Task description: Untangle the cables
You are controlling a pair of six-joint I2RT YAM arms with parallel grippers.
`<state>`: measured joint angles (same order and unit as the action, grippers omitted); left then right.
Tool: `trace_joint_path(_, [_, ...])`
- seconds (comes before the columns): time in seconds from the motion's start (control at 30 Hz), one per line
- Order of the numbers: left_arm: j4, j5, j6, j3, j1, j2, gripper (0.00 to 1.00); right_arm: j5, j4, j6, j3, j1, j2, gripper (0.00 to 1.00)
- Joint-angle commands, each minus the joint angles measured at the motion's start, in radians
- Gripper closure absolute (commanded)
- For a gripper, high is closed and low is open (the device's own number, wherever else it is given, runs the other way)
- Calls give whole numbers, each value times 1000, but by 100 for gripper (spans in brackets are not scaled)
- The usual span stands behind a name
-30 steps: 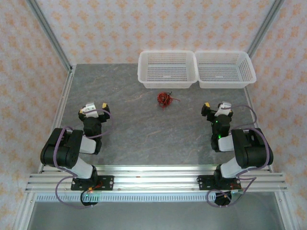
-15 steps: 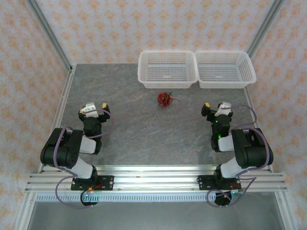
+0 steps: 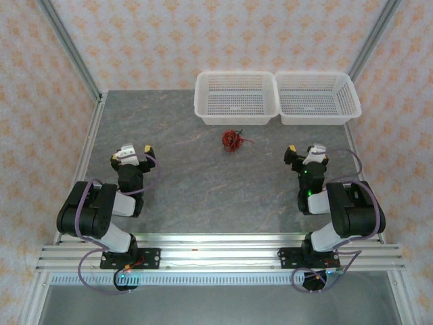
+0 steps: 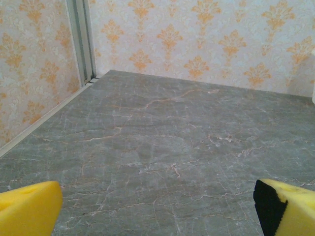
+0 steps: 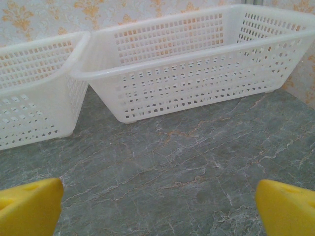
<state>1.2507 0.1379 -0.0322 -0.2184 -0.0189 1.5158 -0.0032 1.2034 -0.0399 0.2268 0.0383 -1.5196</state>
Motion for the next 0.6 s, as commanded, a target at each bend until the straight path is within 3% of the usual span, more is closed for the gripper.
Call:
trace_joint_path(0.0, [-102, 26, -4, -43, 5, -99, 2, 37, -41, 13, 29, -3, 40, 5])
trace_joint_path(0.17, [-330, 100, -80, -82, -2, -280, 9, 86, -319, 51, 113, -2, 174, 10])
trace_joint_path(0.33, [-647, 83, -226, -205, -4, -417, 11, 51, -629, 140, 218, 9, 287, 9])
trace_joint_path(0.57, [-852, 29, -428, -228, -38, -567, 12, 47, -1006, 205, 371, 150, 393, 6])
